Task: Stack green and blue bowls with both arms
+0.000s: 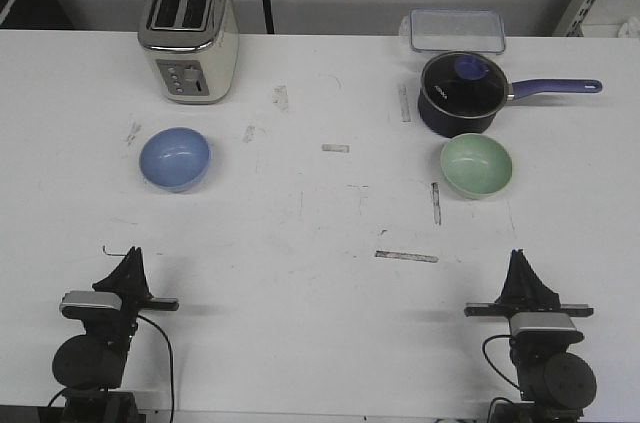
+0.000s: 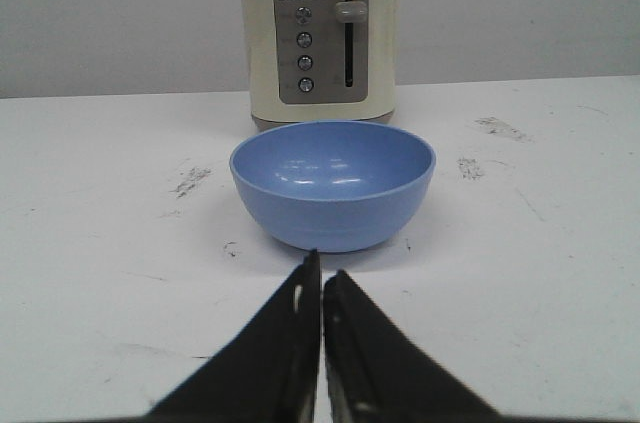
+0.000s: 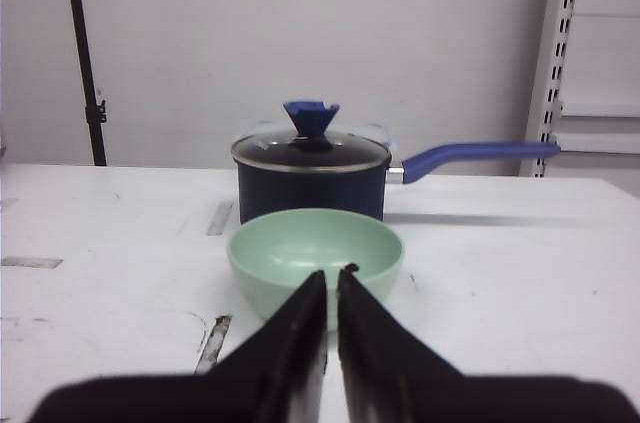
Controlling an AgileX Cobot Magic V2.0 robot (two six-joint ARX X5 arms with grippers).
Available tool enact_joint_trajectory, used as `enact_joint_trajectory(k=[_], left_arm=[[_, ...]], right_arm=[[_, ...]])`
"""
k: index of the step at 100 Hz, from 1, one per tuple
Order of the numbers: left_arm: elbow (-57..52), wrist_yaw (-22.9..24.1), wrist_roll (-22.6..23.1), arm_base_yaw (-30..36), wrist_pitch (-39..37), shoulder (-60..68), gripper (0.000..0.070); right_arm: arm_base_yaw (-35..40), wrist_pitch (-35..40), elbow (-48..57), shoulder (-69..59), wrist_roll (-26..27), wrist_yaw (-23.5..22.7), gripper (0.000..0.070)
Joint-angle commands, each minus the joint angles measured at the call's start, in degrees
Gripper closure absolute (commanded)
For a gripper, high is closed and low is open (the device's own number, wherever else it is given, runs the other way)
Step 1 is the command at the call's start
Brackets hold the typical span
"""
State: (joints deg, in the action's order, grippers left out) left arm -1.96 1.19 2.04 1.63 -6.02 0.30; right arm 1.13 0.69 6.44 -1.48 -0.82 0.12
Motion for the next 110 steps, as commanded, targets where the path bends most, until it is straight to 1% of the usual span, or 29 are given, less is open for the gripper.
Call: enact_joint_trajectory(k=[1,11,32,47,84,98,110], left_arm=[[1.29,-0.11,0.31,-0.07,-0.94,-0.11,0.0697],[1.29,-0.11,0.31,-0.07,-0.94,-0.11,0.0697],[1.29,-0.11,0.31,-0.07,-0.94,-0.11,0.0697],[1.29,-0.11,0.31,-0.07,-0.94,-0.11,0.0697],[1.29,-0.11,0.31,-0.07,-0.94,-0.11,0.0697],[1.29,-0.11,0.31,-0.07,-0.94,-0.11,0.0697],[1.29,-0.11,0.31,-0.07,-0.94,-0.11,0.0697]], right_arm=[[0.00,1.25,2.38,-1.46,-0.76,0.44,0.0690],[-0.04,3.82,6.40,-5.01,-0.74,1.44,0.0690],[-0.02,8.85,15.74,-15.69,-0.17,1.31,0.0690],[-0.04,9.18,21.73,-24.04,2.49,1.38,0.0690],[-0.13,9.49,36.15,-46.18,2.49,1.42,0.0690],[-0.48,11.80,42.93,-54.66,2.49,1.40,0.0690],[-2.08,15.39,48.81,-61.75,2.54,1.36,0.0690]])
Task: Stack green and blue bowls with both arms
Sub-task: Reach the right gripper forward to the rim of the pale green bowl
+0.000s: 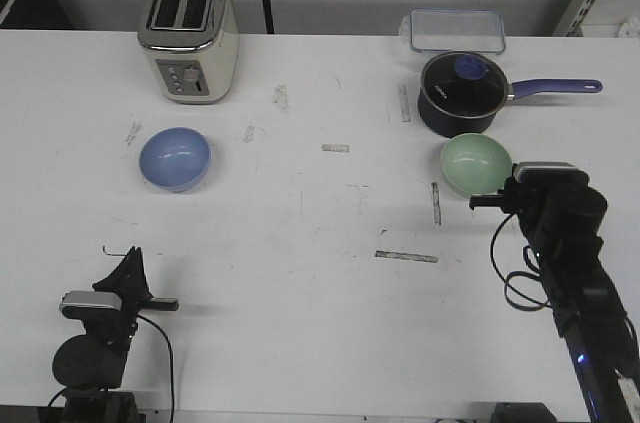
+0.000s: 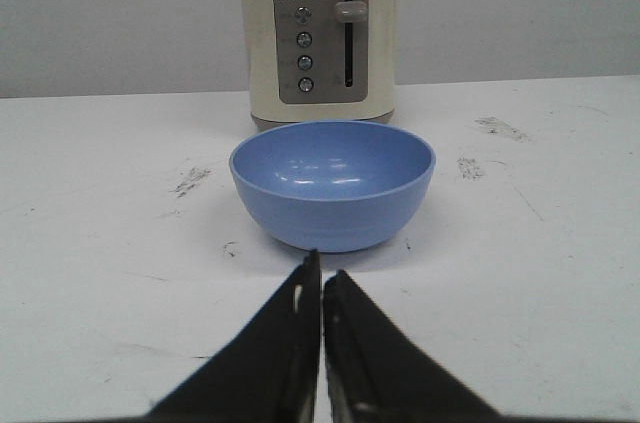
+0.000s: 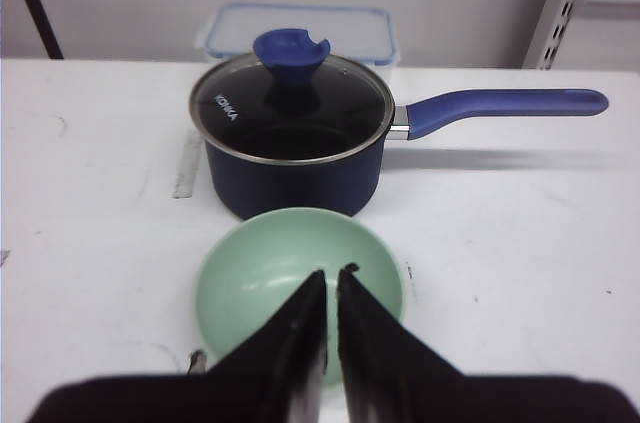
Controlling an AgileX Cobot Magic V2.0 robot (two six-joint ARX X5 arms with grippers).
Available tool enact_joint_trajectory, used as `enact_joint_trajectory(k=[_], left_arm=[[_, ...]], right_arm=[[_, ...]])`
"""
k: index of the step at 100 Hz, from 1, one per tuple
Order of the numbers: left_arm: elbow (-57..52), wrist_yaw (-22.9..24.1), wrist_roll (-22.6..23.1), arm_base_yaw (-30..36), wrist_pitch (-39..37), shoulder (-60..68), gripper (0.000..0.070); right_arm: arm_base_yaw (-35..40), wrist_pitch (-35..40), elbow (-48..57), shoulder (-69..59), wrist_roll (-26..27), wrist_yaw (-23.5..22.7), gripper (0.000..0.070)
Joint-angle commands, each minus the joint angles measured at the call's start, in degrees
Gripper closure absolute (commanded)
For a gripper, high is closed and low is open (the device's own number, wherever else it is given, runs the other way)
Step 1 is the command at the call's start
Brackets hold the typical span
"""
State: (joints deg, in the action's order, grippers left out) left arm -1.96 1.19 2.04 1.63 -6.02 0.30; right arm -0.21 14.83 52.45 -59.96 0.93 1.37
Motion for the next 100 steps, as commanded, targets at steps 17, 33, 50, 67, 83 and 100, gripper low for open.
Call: enact_joint_trajectory(k=[17,33,50,67,83,100], left_arm=[[1.29,-0.11,0.31,-0.07,-0.94,-0.11,0.0697],[1.29,-0.11,0.31,-0.07,-0.94,-0.11,0.0697],[1.29,-0.11,0.31,-0.07,-0.94,-0.11,0.0697],[1.29,-0.11,0.31,-0.07,-0.94,-0.11,0.0697],[1.29,-0.11,0.31,-0.07,-0.94,-0.11,0.0697],[1.29,-0.11,0.31,-0.07,-0.94,-0.11,0.0697]], right_arm=[[-3.87,10.32,12.17,-12.92,2.45,0.07,0.0690],[-6.88,18.05,20.96,-21.57,7.96,-2.78,0.0688],[-9.40,25.86,29.57,-30.25,9.64,-9.77,0.0639],[-10.91,28.98,34.10,-36.24,9.77,-12.81,0.0237],[-11.96,28.89,34.14,-39.60,10.03,-18.12,0.0150],[-12.37,28.68,34.14,-42.58,10.03,-18.45,0.0150]])
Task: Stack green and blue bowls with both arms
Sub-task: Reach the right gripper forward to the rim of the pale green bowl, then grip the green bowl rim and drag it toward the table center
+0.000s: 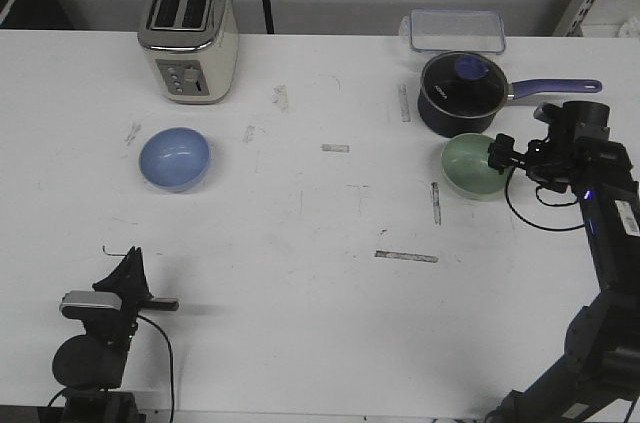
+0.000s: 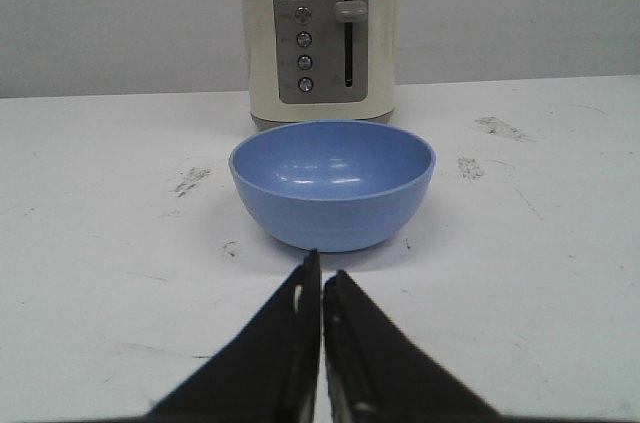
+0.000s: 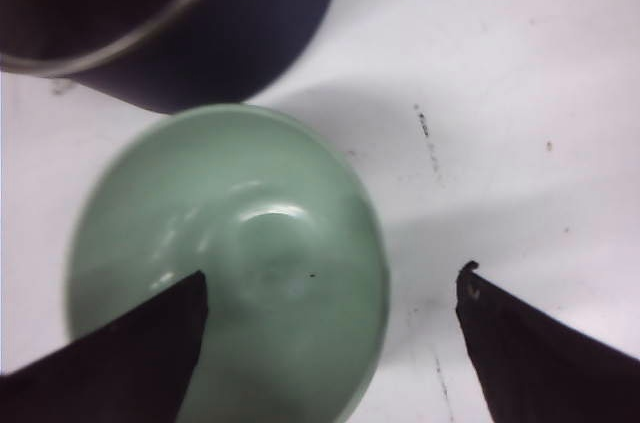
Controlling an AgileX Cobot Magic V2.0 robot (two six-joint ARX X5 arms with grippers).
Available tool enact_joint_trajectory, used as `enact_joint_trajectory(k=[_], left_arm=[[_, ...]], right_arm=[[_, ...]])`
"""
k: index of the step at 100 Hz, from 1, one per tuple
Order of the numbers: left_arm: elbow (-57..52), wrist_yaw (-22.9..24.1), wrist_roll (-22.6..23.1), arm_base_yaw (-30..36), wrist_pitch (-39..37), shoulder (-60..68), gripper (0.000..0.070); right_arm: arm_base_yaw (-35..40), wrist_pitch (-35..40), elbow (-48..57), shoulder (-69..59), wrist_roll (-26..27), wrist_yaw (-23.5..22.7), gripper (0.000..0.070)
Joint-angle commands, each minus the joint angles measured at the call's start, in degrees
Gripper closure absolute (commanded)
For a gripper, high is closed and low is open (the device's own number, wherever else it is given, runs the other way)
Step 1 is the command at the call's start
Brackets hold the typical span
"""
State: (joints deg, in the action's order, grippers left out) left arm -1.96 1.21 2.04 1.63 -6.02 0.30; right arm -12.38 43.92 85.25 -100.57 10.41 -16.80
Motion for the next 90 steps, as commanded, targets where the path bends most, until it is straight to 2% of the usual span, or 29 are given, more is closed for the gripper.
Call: enact_joint_trajectory(k=[1,16,34,46,68,79,90], left_arm=[[1.29,-0.13,0.31,-0.07,-0.94,-0.11,0.0697],[1.29,-0.13,0.31,-0.07,-0.94,-0.11,0.0697],[1.29,-0.13,0.31,-0.07,-0.94,-0.11,0.0697],[1.29,-0.13,0.31,-0.07,-0.94,-0.11,0.0697],[1.29,-0.13,0.31,-0.07,-0.94,-0.11,0.0697],[1.29,-0.13,0.31,-0.07,-0.94,-0.11,0.0697],[1.29,-0.13,0.31,-0.07,-0.94,-0.11,0.0697]], right_arm=[[-0.20,-0.42,1.33,-2.10,0.52,-0.28,0.0150],[-0.20,-1.11,1.33,-4.17,0.48,-0.20,0.0155],[-0.17,-1.90,1.31,-6.62,0.48,-0.26,0.0194],[-0.11,-2.40,1.31,-7.50,0.48,-0.28,0.0312],[-0.07,-3.63,1.31,-7.50,0.72,-0.22,0.0623],[0.07,-3.48,1.31,-7.50,0.72,-0.24,0.0690],[0.44,-3.52,1.31,-7.50,1.40,-0.24,0.0690]])
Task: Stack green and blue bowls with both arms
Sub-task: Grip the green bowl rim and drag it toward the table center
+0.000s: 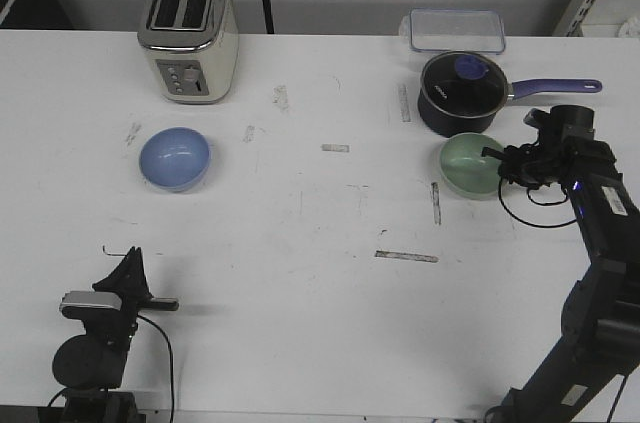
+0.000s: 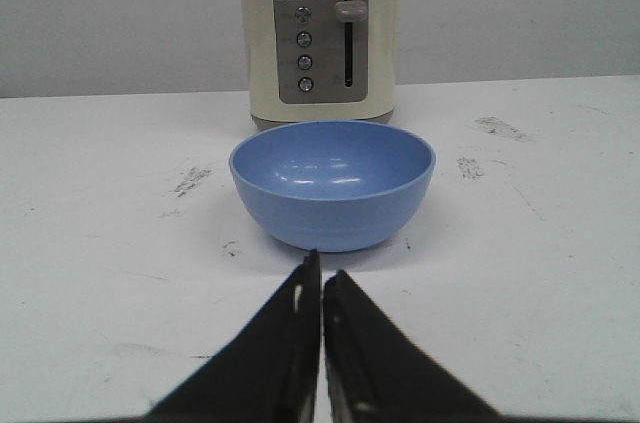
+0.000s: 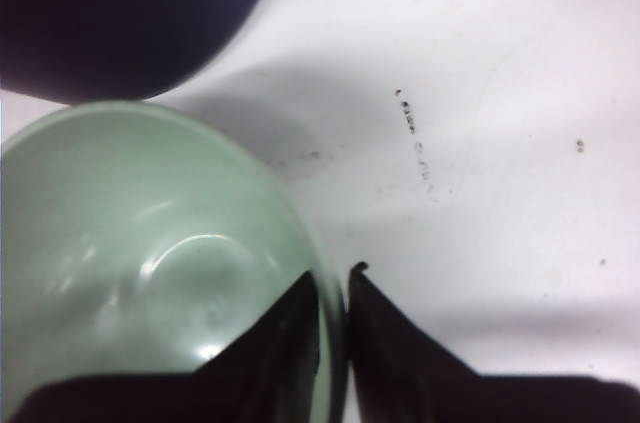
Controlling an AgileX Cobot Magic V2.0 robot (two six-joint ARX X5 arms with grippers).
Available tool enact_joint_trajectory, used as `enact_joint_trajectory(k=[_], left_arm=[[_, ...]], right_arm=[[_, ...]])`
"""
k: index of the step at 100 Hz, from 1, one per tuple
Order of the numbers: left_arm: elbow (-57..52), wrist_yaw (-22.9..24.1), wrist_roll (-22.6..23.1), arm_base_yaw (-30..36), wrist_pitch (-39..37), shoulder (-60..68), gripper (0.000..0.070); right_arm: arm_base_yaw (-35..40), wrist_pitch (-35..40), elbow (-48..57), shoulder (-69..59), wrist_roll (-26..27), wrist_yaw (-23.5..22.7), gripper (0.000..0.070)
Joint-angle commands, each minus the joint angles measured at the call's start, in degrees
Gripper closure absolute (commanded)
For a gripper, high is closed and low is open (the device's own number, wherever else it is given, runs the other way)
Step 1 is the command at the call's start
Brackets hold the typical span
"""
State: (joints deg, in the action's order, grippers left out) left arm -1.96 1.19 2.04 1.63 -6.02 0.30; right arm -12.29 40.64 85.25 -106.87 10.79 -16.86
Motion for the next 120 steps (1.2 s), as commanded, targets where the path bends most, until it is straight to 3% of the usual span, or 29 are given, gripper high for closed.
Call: enact_joint_trajectory(k=[1,19,55,91,104,120], left_arm=[[1.29,-0.11,0.31,-0.07,-0.94,-0.11,0.0697],[1.29,-0.11,0.31,-0.07,-0.94,-0.11,0.0697],[1.29,-0.11,0.31,-0.07,-0.94,-0.11,0.0697],[1.29,-0.11,0.31,-0.07,-0.94,-0.11,0.0698],[1.29,-0.11,0.31,-0.07,-0.94,-0.11,0.0697],[1.29,-0.11,0.31,-0.07,-0.94,-0.11,0.0697]], right_arm=[[0.35,-0.24,1.31,-1.20,1.14,-0.20,0.0690],[0.37,-0.37,1.38,-0.20,3.10,-2.86,0.0690],[4.39,0.57,1.42,5.42,4.94,-2.73,0.0690],[21.68,4.68,1.38,5.42,12.35,-1.92,0.0690],[28.55,4.76,1.38,5.42,16.31,0.74,0.0690],[35.08,4.09,1.36,5.11,17.55,3.82,0.0690]])
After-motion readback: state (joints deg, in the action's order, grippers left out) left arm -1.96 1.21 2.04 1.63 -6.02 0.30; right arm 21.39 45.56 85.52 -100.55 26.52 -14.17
